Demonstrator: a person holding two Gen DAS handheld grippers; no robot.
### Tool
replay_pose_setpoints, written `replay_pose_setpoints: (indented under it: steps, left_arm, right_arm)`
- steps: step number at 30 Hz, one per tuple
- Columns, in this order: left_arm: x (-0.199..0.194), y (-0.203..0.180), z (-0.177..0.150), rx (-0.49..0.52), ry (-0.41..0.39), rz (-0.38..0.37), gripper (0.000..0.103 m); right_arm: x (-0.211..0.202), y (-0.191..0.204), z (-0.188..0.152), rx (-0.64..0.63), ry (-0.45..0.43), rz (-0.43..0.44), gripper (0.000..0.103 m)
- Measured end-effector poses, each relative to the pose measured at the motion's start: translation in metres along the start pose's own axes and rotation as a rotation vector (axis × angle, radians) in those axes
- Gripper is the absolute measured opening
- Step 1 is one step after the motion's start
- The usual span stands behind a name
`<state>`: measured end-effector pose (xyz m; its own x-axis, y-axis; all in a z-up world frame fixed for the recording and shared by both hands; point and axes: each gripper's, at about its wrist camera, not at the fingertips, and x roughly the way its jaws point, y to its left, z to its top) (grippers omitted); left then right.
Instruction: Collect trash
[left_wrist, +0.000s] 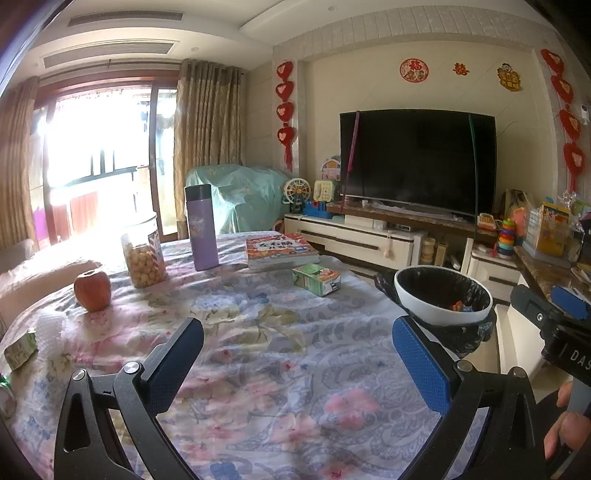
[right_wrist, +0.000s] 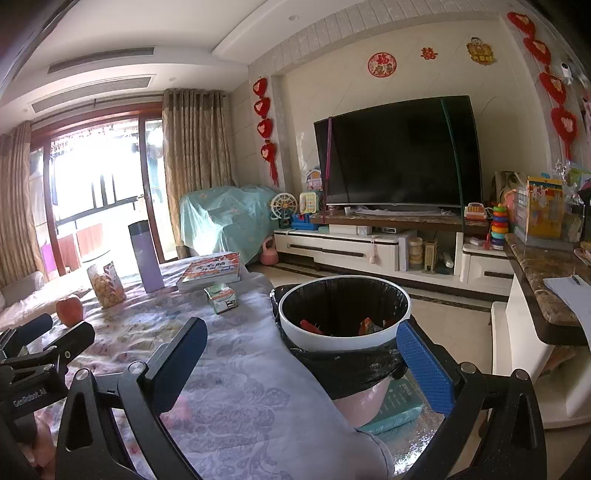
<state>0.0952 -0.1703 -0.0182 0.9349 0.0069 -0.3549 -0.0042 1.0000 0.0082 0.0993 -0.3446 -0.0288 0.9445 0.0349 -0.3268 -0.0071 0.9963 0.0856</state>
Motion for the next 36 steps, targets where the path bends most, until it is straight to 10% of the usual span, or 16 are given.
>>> replay_pose_setpoints:
  steps: [36]
  left_arm:
    - [0.0018,-0.0009,-0.0006,0.014,0.000,-0.010,0.103]
  right_arm:
    - [-0.0052,0.0016,0.0048,0.004,-0.008,0.018,0.103]
